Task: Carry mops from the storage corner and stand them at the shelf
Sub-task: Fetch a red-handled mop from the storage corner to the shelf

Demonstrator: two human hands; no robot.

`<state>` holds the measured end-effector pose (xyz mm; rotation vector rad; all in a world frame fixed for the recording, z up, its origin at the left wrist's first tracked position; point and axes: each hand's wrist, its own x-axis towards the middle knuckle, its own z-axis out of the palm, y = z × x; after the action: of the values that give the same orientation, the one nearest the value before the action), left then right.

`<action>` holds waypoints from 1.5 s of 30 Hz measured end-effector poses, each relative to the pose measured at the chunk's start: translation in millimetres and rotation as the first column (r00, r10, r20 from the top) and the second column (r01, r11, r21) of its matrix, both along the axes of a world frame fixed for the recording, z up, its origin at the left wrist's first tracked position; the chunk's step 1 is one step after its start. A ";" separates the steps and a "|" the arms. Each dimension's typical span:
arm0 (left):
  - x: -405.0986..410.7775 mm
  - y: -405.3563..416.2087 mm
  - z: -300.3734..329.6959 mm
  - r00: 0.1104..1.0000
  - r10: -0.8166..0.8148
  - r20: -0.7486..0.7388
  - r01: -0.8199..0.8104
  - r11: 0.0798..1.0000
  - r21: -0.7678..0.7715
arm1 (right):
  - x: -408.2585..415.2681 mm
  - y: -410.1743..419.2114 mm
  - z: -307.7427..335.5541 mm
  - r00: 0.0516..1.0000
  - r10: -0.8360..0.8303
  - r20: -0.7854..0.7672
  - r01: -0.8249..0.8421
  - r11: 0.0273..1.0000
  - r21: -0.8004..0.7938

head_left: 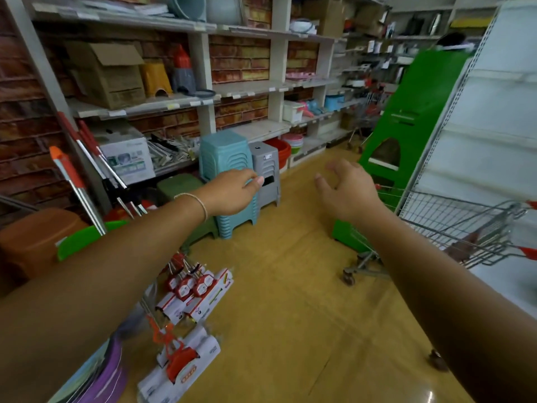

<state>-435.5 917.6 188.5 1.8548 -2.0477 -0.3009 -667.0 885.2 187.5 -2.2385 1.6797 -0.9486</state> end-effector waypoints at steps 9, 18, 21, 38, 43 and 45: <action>15.5 -156.6 -24.4 0.996 -0.081 0.036 0.078 0.995 0.066 | 16.5 -128.6 -25.3 0.992 -0.015 -0.125 0.026 0.996 0.087; 43.3 -305.7 -4.2 0.997 -0.078 -0.014 0.078 0.997 0.009 | 38.6 -253.0 -4.4 0.987 -0.054 -0.149 0.066 0.995 0.074; 48.8 -333.8 -7.0 0.996 -0.091 -0.019 0.092 0.996 0.009 | 49.4 -287.7 -2.0 0.991 -0.034 -0.129 0.043 0.997 0.070; 129.4 -531.3 -27.4 0.972 0.233 0.032 -0.233 0.972 0.015 | 127.6 -563.7 -22.8 0.951 0.298 -0.086 -0.289 0.952 0.098; 159.3 -572.5 -20.0 0.931 0.365 0.025 -0.366 0.931 0.014 | 153.2 -638.4 -12.3 0.906 0.415 -0.089 -0.404 0.907 0.114; 169.7 -580.0 -22.3 0.914 0.404 0.029 -0.404 0.914 0.014 | 169.9 -659.8 -14.1 0.883 0.463 -0.074 -0.453 0.884 0.116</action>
<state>-265.7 337.5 166.3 2.2433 -1.6214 -0.1856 -497.1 225.4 173.3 -2.4845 1.1069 -0.6326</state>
